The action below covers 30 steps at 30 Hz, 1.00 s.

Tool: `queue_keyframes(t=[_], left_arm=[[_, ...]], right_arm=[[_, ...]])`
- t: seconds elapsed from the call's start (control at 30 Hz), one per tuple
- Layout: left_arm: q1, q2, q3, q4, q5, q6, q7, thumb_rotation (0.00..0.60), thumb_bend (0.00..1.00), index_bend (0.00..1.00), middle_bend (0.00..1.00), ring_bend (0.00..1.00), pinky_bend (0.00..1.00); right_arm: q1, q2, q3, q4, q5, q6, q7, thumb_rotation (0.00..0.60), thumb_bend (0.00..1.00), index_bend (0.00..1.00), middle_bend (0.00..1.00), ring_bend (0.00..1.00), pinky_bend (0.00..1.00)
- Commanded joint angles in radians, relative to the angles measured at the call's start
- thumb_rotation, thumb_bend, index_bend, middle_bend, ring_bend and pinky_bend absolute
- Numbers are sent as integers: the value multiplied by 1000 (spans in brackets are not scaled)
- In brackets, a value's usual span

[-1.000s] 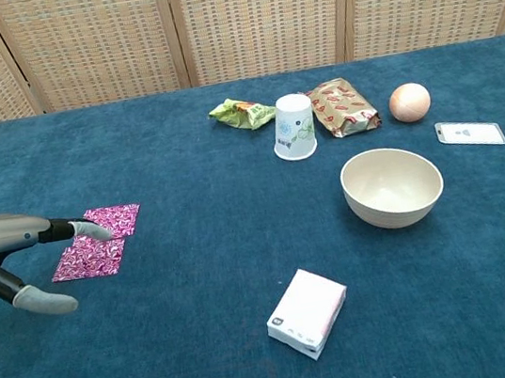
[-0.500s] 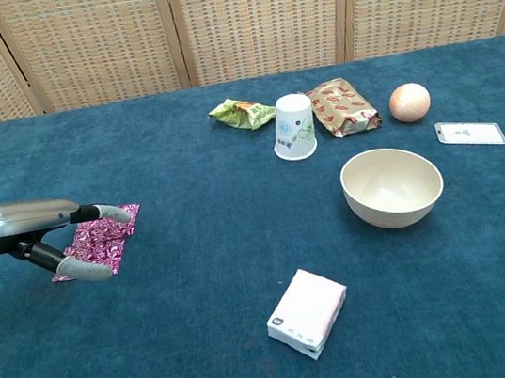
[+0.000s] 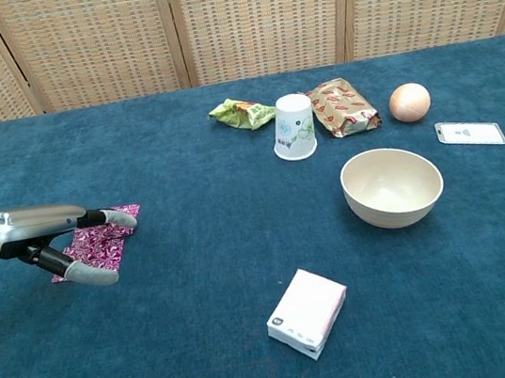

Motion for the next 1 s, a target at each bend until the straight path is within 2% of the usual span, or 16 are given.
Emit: queue_keyframes(t=[0.03,0.27,0.7,1.0], left_arm=[[0,-1,2,3,-2,0,3,211,8,52,0,0,0],[8,9,10,1,-8,7,10,211,8,52,0,0,0],[62,95,62,-46,-7,46,32,210,9,52,0,0,0],[91,137,79,-67,-6,63,35,209,10,52,0,0,0]], right_arm=[[1,-1,0,1,-1,-1,0,600,337,157,118,0,0],[3,0,-1,-1,-5,-3,0,600,337,158,119,0,0],[20,0,-9,-5,-35,-20,4,600,337,158,118,0,0],[24,7,-8,-18,-37,-20,-3,600,337,158,119,0,0]])
